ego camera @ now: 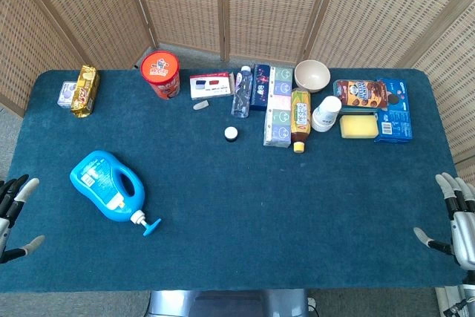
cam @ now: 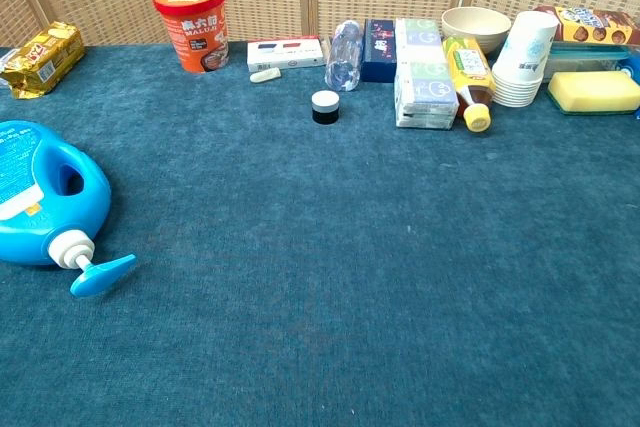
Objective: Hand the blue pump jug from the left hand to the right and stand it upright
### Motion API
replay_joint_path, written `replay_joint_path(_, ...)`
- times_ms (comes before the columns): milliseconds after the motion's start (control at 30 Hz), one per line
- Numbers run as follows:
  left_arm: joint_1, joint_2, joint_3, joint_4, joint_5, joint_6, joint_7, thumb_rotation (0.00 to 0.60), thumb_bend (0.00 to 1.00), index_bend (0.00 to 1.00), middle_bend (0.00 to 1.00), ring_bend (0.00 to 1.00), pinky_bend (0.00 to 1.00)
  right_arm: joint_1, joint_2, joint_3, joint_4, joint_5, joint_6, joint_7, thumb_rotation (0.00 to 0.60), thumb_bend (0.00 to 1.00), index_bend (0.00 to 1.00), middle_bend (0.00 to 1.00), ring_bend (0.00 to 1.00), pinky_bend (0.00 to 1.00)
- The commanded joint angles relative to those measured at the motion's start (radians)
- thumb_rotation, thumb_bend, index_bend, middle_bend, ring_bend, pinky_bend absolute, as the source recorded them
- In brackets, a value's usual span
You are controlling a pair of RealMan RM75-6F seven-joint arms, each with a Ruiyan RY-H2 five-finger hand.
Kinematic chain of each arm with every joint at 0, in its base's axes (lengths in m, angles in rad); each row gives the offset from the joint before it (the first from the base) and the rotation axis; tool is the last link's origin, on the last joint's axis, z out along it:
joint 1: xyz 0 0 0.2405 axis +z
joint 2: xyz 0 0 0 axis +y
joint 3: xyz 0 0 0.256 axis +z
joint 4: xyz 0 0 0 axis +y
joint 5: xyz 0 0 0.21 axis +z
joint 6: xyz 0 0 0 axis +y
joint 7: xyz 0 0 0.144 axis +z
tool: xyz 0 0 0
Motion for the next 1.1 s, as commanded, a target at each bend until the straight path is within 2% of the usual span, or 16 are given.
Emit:
replay_joint_path(33,0.001,-0.002,0.001,-0.002,-0.002,-0.002,0.007,0.6,0.0,0.0,0.0,0.0,0.0,0.0,0.0,-0.003,0.0,-0.004,-0.001,-0.001,0.589,0.0,0.0,0.0,0.0,0.0)
replay_joint_path(267,-0.007,-0.004,0.005,0.001,0.008,-0.014,0.0,0.6,0.0,0.0,0.0,0.0,0.0,-0.001,0.008,0.0,-0.008,0.0,-0.001,0.011,0.592,0.0,0.0,0.0,0.0,0.0)
replay_joint_path(433,-0.069,-0.016,0.037,0.036,0.14,-0.075,0.038,0.6,0.0,0.0,0.0,0.0,0.0,-0.005,0.011,-0.001,-0.013,0.004,0.001,0.014,0.6,0.0,0.0,0.0,0.0,0.0)
replay_joint_path(567,-0.126,-0.054,0.033,0.066,0.189,-0.139,0.074,0.6,0.0,0.0,0.0,0.0,0.0,-0.003,0.016,0.0,-0.021,0.019,-0.015,0.017,0.6,0.0,0.0,0.0,0.0,0.0)
replay_joint_path(633,-0.156,-0.077,0.023,0.088,0.207,-0.169,0.106,0.6,0.0,0.0,0.0,0.0,0.0,-0.003,0.021,0.001,-0.024,0.025,-0.019,0.023,0.6,0.0,0.0,0.0,0.0,0.0)
replay_joint_path(800,-0.215,-0.125,0.005,0.119,0.257,-0.245,0.279,0.6,0.0,0.0,0.0,0.0,0.0,-0.005,0.036,0.006,-0.033,0.048,-0.028,0.036,0.6,0.0,0.0,0.0,0.0,0.0)
replay_joint_path(1100,-0.321,-0.173,0.009,0.097,0.267,-0.433,0.383,0.6,0.0,0.0,0.0,0.0,0.0,-0.008,0.051,0.007,-0.033,0.049,-0.033,0.076,0.6,0.0,0.0,0.0,0.0,0.0)
